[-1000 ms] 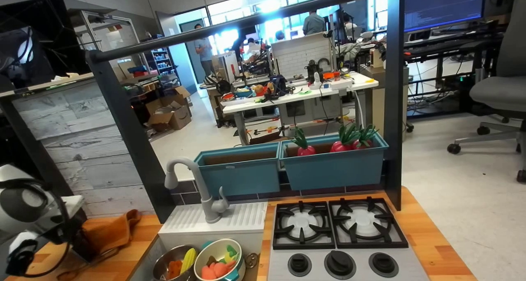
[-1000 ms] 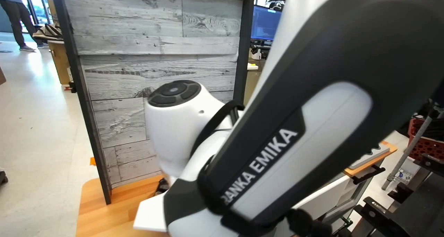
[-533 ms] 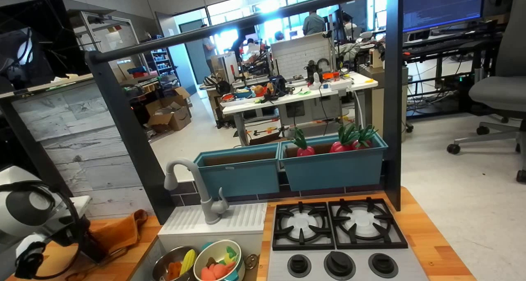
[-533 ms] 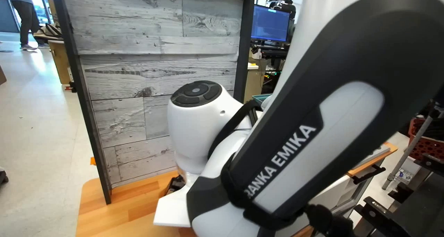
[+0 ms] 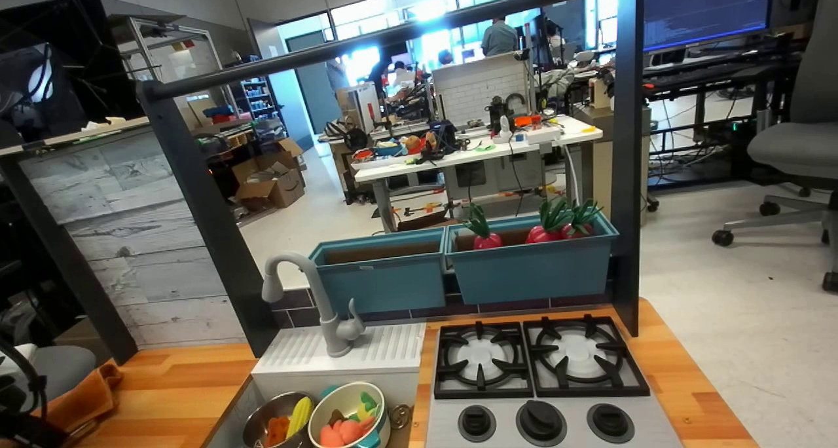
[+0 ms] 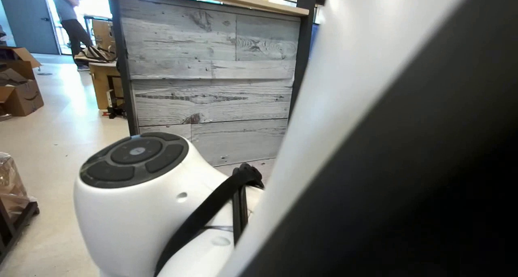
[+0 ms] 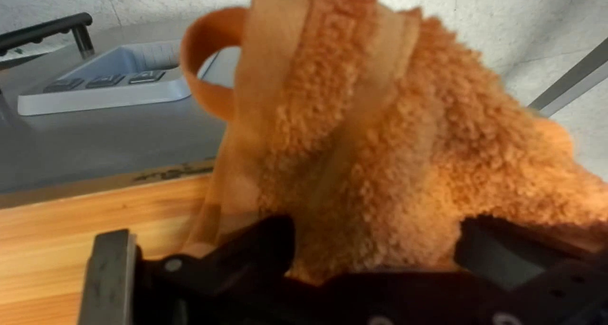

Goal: Put the plush toys in the the pots in the sing and use the towel to wipe the surface

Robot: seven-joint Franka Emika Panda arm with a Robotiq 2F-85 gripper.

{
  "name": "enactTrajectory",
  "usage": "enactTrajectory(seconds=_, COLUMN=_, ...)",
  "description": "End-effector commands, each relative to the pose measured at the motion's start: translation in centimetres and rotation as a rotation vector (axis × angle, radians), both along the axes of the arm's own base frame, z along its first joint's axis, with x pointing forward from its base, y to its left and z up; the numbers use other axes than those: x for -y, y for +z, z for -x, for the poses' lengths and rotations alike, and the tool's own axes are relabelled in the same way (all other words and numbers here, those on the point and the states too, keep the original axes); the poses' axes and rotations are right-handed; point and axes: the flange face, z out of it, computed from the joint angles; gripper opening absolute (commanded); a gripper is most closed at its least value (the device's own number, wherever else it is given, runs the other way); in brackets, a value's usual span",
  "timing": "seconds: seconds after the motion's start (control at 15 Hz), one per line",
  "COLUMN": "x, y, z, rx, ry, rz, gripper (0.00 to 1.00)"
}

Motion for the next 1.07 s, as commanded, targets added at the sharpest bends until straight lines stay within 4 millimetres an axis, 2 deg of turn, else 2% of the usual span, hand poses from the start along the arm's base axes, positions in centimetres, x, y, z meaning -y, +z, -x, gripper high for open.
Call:
enactTrajectory(seconds=0.0, x=3.6, y=-2.9, z=-1.0, rx=-0.026, ry=-0.013, rz=0.052, gripper=1.00)
enactTrajectory(seconds=0.33, x=14.5, y=-1.4, z=-4.9, rx=0.048, ry=-0.278, rz=0.154, gripper=1.00)
enactTrajectory(seconds=0.53, x=22.1, y=-1.0, z=-6.2, rx=0.089, ry=-0.433, rz=0.217, gripper=1.00)
enactTrajectory(seconds=0.6, x=23.6, y=-1.2, z=-6.3, rx=0.090, ry=-0.486, rz=0.242, gripper=1.00)
enactTrajectory(seconds=0.73, x=24.0, y=-2.1, z=-6.6, rx=0.065, ry=-0.518, rz=0.269, gripper=1.00)
enactTrajectory(seconds=0.87, x=20.3, y=-2.6, z=-6.7, rx=0.044, ry=-0.448, rz=0.217, gripper=1.00)
enactTrajectory(seconds=1.0, x=15.8, y=-2.4, z=-6.3, rx=0.050, ry=-0.361, rz=0.154, gripper=1.00)
